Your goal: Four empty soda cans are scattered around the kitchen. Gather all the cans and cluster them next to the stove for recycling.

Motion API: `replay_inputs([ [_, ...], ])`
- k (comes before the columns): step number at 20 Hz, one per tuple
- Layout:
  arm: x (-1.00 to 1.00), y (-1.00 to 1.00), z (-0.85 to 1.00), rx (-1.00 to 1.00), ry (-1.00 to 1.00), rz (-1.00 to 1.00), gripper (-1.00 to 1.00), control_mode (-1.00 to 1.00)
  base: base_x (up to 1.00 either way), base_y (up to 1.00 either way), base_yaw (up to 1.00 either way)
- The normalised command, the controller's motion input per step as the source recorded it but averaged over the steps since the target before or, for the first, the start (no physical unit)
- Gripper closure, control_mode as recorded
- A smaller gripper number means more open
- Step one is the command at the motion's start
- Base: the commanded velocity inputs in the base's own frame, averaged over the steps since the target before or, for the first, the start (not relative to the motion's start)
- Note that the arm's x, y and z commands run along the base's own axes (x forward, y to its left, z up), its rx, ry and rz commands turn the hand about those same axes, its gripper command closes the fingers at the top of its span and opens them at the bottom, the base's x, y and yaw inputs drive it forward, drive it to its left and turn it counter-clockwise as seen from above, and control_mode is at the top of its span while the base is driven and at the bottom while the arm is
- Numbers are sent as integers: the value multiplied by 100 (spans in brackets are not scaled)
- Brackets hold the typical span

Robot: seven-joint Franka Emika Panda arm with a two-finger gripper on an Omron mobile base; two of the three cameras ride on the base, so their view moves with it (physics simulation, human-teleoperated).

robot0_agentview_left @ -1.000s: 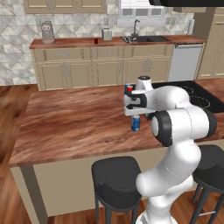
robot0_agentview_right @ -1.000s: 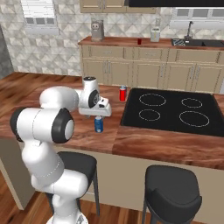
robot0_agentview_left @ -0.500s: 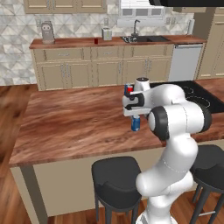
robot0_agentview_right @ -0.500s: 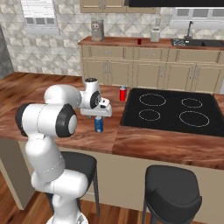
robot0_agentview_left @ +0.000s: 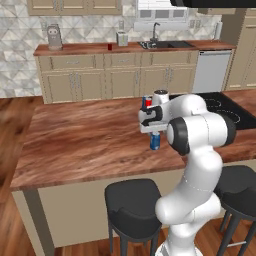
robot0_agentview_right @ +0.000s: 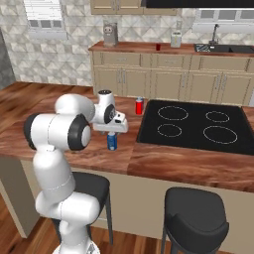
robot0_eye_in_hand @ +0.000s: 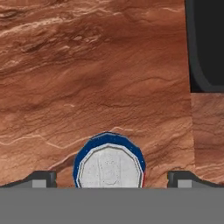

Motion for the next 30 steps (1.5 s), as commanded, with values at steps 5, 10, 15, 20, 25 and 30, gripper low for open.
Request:
replay_inputs([
  [5,10,0,-13,0,0,0,-100,-100,0,0,0],
  [10,5,0,-13,0,1,0,-100,-100,0,0,0],
  [15,2,0,-12,0,3,0,-100,-100,0,0,0],
  [20,0,0,-5,0,1,0,-100,-100,0,0,0],
  [25,0,0,-9,0,1,0,-100,-100,0,0,0],
  [30,0,0,-10,0,1,0,100,-100,0,0,0],
])
